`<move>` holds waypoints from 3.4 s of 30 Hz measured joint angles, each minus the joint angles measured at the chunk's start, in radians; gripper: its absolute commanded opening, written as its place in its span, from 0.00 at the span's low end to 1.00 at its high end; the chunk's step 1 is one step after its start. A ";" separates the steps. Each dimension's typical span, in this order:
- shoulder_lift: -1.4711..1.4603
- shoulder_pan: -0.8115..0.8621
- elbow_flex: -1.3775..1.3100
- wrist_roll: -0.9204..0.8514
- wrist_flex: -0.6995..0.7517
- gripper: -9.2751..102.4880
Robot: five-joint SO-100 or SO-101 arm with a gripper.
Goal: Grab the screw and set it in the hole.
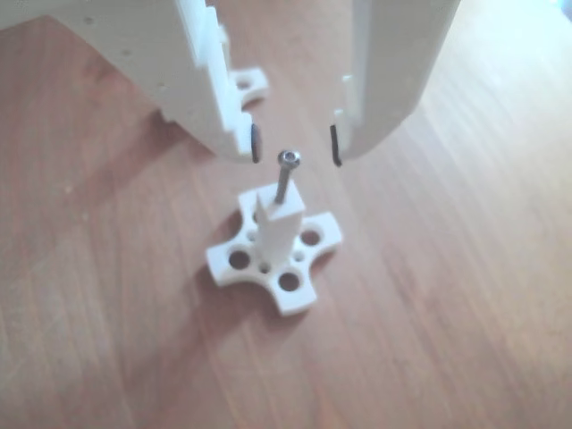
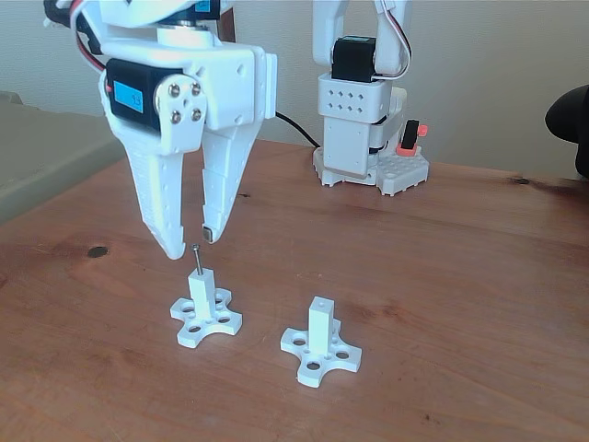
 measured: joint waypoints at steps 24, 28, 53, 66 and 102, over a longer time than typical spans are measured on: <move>-0.051 0.000 -0.006 0.000 -0.021 0.16; -0.052 0.000 -0.006 0.000 -0.025 0.15; -0.071 0.000 -0.006 -0.012 -0.037 0.10; -0.086 0.000 -0.006 -0.012 -0.058 0.07; -0.086 -0.067 -0.080 -0.026 0.081 0.04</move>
